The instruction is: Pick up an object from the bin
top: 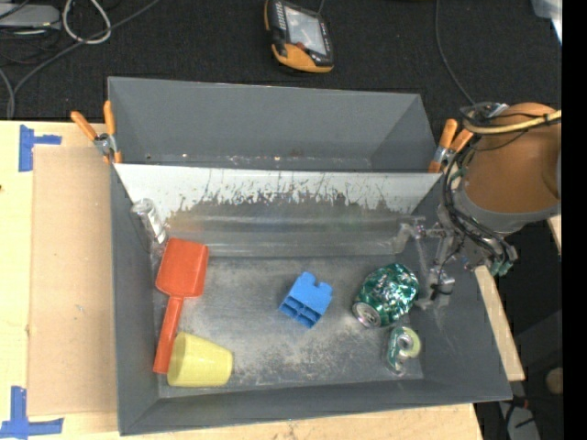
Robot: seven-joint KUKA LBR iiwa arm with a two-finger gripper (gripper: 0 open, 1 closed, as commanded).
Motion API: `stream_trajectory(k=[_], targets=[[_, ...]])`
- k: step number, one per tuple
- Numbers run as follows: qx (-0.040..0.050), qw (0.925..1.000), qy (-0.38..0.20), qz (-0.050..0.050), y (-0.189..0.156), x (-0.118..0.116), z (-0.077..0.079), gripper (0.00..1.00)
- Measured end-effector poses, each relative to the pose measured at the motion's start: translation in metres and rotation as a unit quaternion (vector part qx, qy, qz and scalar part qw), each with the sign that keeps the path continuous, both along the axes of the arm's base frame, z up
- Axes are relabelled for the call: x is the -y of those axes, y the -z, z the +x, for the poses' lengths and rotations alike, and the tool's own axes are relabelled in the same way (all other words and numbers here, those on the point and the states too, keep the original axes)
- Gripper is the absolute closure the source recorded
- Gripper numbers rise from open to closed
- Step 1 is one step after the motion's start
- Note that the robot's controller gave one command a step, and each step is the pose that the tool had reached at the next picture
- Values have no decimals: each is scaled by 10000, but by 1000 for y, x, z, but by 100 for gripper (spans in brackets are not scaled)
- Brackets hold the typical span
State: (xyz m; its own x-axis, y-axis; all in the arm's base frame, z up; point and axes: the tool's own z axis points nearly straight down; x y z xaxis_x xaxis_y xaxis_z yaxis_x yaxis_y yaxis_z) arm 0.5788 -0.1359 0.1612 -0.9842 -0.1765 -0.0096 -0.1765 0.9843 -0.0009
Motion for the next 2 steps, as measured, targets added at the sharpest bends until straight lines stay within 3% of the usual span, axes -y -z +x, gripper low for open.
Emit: stream_trajectory(k=[1,2], targets=[[-125,9988,-477,33,64,-1,35,0],[-15,9720,-2348,13,92,0,10,0]])
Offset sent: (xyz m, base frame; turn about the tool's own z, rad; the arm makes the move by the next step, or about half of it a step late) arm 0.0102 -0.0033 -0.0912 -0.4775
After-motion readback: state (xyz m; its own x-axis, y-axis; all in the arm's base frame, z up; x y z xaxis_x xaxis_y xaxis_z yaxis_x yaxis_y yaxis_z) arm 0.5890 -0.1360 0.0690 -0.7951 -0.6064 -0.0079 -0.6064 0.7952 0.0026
